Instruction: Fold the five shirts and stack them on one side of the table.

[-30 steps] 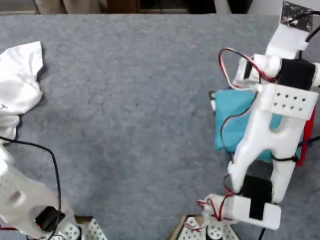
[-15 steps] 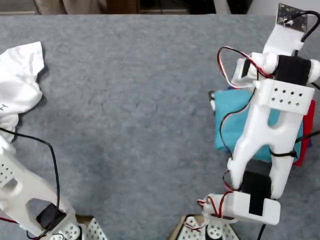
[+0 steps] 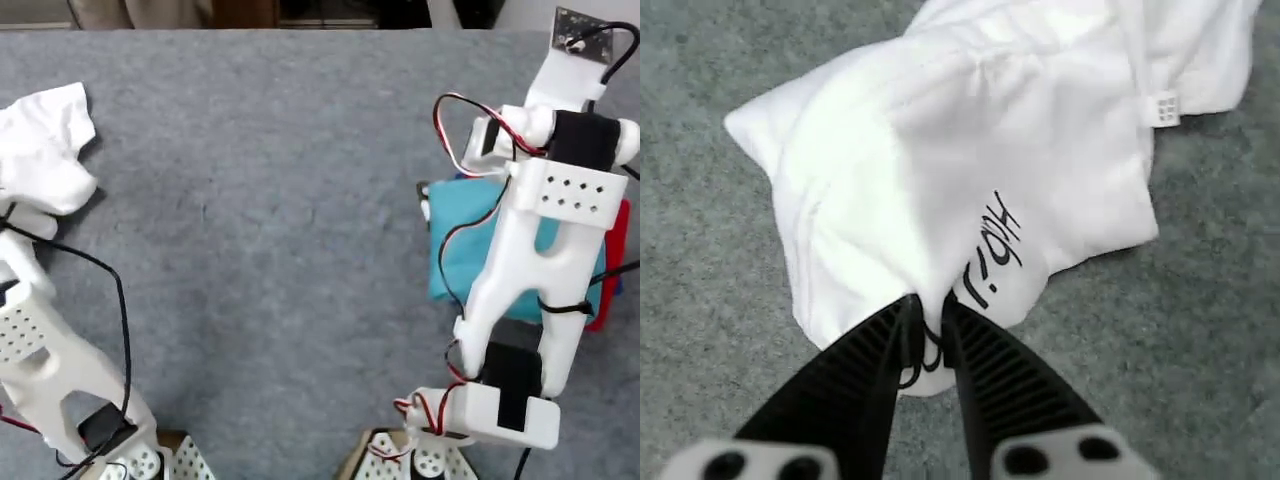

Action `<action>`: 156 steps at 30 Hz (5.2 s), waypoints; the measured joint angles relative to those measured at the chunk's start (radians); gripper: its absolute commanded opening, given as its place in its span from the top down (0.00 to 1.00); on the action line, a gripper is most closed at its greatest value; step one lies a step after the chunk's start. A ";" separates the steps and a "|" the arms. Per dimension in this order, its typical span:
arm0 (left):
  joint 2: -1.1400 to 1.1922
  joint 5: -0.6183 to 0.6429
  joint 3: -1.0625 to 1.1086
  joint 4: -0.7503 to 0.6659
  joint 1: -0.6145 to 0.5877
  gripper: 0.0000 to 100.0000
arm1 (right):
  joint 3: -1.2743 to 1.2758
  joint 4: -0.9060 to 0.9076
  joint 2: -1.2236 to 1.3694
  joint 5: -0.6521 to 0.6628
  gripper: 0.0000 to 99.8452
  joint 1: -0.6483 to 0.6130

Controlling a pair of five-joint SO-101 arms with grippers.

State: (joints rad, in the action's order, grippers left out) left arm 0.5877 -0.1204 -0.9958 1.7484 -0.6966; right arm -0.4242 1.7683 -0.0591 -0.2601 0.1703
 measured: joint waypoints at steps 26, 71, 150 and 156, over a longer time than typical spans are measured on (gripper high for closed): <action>-1.068 0.002 0.862 0.002 0.738 0.90 | 0.000 0.000 0.000 0.052 0.77 -0.043; -1.105 -0.150 1.622 -0.407 -0.413 0.72 | -0.795 -0.051 1.189 0.028 0.94 -0.944; -0.459 0.470 1.123 -0.589 0.879 0.72 | 0.516 -0.354 0.146 0.344 0.76 -0.302; -0.453 0.470 1.065 -0.589 0.954 0.72 | 0.298 -0.344 0.035 0.342 0.77 -0.157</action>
State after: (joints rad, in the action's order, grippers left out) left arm 0.1350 0.3491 0.0690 1.1592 0.2578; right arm -0.1266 1.4246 -0.0238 0.0821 0.0138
